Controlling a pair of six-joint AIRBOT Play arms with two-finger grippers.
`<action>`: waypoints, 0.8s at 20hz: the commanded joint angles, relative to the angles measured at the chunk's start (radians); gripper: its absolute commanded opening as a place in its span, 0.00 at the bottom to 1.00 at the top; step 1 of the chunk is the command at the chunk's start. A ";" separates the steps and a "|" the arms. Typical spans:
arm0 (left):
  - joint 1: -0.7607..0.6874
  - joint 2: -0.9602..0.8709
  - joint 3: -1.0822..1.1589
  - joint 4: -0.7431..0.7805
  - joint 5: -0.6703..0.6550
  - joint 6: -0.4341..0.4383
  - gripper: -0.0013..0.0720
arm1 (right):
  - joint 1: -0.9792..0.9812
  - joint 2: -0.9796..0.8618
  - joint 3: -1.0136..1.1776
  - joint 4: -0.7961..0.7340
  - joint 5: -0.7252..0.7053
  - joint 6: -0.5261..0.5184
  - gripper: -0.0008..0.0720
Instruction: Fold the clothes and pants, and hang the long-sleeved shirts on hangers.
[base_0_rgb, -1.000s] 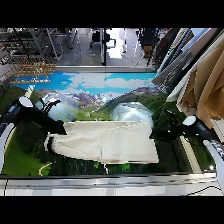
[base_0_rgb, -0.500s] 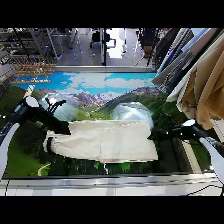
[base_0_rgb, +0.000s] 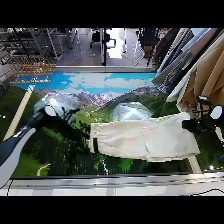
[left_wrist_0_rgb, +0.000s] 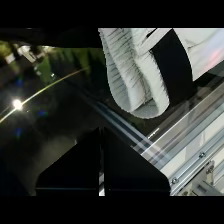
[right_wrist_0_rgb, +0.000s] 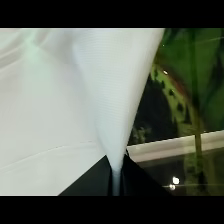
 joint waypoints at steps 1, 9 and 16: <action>-0.074 -0.055 -0.016 -0.164 0.078 0.095 0.04 | 0.165 0.067 0.063 0.050 0.104 0.129 0.03; 0.042 -0.020 -0.015 0.053 -0.015 -0.073 0.04 | 1.054 -0.166 0.080 0.124 -0.412 0.549 0.03; 0.269 0.187 -0.015 0.087 -0.150 -0.110 0.04 | 1.142 -0.438 0.263 0.056 -0.550 0.592 0.68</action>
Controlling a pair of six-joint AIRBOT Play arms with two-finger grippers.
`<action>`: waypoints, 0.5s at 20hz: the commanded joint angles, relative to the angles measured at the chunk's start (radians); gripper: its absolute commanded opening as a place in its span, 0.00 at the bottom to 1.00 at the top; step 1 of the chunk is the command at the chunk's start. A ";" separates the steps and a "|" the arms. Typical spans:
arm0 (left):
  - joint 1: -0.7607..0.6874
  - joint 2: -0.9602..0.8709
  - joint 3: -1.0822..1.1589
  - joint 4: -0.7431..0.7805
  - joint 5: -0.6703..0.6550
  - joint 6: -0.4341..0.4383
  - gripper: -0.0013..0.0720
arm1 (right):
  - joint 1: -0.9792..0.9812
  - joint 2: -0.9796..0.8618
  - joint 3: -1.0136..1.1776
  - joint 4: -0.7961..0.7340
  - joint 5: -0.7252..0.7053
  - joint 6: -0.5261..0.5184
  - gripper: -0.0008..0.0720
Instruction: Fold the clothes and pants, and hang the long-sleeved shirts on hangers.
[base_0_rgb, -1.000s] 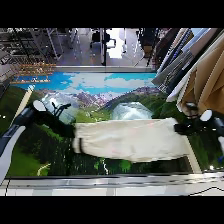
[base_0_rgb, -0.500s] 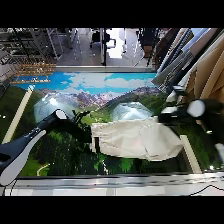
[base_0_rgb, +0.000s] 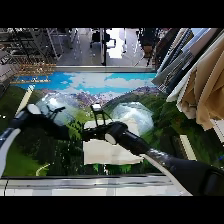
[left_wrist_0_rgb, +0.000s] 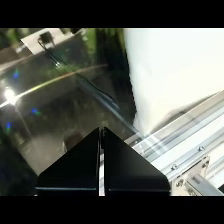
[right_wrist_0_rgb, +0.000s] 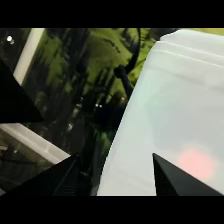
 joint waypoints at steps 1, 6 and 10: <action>0.065 0.076 0.000 -0.049 -0.024 -0.013 0.04 | -0.039 -0.019 0.090 -0.137 0.143 0.015 0.68; -0.094 0.034 0.000 -0.269 0.089 0.145 0.04 | -0.470 0.196 -0.049 -0.053 0.506 -0.263 0.68; -0.198 -0.060 0.000 -0.233 0.163 0.114 0.04 | -0.825 0.248 -0.284 0.379 0.620 -0.640 0.69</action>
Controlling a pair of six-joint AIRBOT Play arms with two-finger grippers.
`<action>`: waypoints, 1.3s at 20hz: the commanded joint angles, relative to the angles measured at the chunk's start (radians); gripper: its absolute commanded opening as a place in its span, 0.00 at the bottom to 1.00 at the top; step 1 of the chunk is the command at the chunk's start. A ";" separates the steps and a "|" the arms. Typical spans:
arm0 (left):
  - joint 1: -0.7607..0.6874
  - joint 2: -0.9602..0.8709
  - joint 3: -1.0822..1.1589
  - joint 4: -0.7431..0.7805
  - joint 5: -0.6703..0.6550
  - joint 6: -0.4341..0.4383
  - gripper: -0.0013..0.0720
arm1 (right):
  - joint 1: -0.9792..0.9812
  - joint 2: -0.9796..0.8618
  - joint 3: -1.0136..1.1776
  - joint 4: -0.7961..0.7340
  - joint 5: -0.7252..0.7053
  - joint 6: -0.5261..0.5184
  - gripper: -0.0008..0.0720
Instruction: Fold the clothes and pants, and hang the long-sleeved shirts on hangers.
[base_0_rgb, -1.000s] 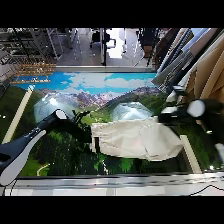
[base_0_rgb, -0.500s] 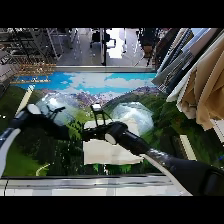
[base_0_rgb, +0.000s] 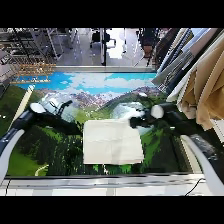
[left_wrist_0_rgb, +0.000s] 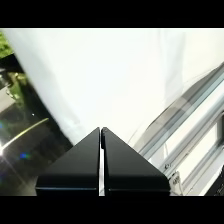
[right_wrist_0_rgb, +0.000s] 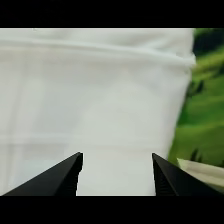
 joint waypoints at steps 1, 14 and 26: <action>-0.066 -0.079 0.000 -0.014 0.073 -0.021 0.04 | -0.297 0.025 -0.184 0.373 0.123 -0.354 0.71; -0.059 -0.142 0.000 -0.009 0.159 -0.061 0.04 | -0.320 -0.462 -0.165 0.946 0.149 -0.868 0.77; -0.059 0.144 -0.001 0.112 -0.208 -0.061 0.04 | -0.871 0.126 -0.375 0.874 -0.077 -0.570 0.03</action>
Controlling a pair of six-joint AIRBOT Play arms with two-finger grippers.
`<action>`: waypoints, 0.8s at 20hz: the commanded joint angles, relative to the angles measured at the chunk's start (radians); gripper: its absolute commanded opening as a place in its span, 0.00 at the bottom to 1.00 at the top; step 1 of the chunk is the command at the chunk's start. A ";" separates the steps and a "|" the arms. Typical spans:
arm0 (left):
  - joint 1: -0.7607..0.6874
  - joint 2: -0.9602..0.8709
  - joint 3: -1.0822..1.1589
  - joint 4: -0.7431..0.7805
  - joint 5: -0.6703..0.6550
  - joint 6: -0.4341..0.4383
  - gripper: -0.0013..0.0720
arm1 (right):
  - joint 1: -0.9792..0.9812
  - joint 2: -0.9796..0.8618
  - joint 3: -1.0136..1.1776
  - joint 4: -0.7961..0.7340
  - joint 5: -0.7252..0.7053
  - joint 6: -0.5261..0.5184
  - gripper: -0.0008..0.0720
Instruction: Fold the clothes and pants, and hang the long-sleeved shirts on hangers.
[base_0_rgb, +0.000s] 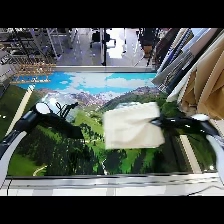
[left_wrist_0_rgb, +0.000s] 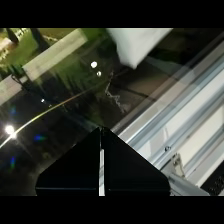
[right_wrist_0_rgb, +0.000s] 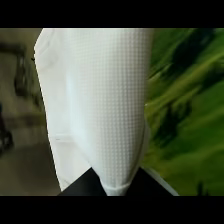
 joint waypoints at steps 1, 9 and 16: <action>-0.001 0.076 0.000 0.032 -0.138 0.000 0.04 | -0.358 0.279 -0.225 0.032 -0.097 0.034 0.03; -0.001 0.084 -0.001 0.032 -0.101 0.027 0.04 | -1.130 0.469 -0.355 -0.572 0.013 0.278 0.03; -0.001 0.085 -0.001 0.032 -0.120 0.027 0.04 | -1.091 0.421 -0.195 -0.953 0.071 0.402 0.27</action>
